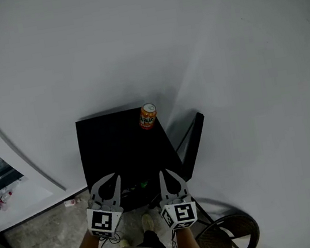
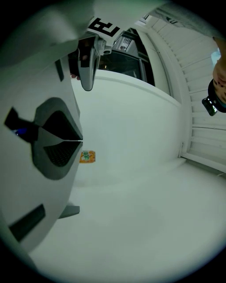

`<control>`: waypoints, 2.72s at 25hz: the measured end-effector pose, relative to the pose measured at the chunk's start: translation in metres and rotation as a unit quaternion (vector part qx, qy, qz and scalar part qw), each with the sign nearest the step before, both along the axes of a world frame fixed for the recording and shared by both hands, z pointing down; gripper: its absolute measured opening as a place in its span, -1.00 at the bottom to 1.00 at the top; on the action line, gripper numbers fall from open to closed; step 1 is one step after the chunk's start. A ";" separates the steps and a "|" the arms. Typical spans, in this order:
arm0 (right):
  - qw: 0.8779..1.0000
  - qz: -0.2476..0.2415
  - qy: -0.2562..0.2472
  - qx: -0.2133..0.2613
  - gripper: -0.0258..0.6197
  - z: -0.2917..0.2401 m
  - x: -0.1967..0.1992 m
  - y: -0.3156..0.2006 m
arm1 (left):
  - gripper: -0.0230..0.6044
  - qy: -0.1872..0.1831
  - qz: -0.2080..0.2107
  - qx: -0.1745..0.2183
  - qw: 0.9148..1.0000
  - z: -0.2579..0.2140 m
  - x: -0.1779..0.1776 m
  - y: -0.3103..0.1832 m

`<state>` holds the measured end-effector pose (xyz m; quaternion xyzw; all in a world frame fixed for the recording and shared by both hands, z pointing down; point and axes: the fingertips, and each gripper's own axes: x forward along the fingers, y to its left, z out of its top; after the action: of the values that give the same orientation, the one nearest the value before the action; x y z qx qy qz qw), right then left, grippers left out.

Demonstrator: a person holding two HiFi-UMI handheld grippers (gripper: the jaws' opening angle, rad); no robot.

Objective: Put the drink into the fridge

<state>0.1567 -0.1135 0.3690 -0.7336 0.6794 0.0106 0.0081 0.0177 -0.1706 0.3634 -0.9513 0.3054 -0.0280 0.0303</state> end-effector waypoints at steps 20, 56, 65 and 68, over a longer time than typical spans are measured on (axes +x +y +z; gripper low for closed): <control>0.991 -0.133 0.012 -0.026 -0.83 -0.026 0.085 -0.158 | -0.91 0.010 -0.131 -0.009 0.991 -0.015 0.070 -0.105; 0.967 -0.223 -0.001 -0.127 0.02 0.025 0.086 -0.248 | -0.91 0.014 -0.203 -0.011 0.979 -0.007 0.078 -0.149; 0.967 -0.225 -0.008 -0.118 0.03 0.025 0.088 -0.247 | -0.91 0.016 -0.209 -0.012 0.978 -0.005 0.075 -0.150; 0.967 -0.227 -0.009 -0.115 0.03 0.023 0.089 -0.247 | -0.91 0.019 -0.204 -0.014 0.979 -0.007 0.076 -0.149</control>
<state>0.2454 -0.3602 0.3924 -0.5561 0.8247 -0.0764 -0.0686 0.0933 -0.3193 0.3561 -0.8695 0.4934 -0.0202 0.0047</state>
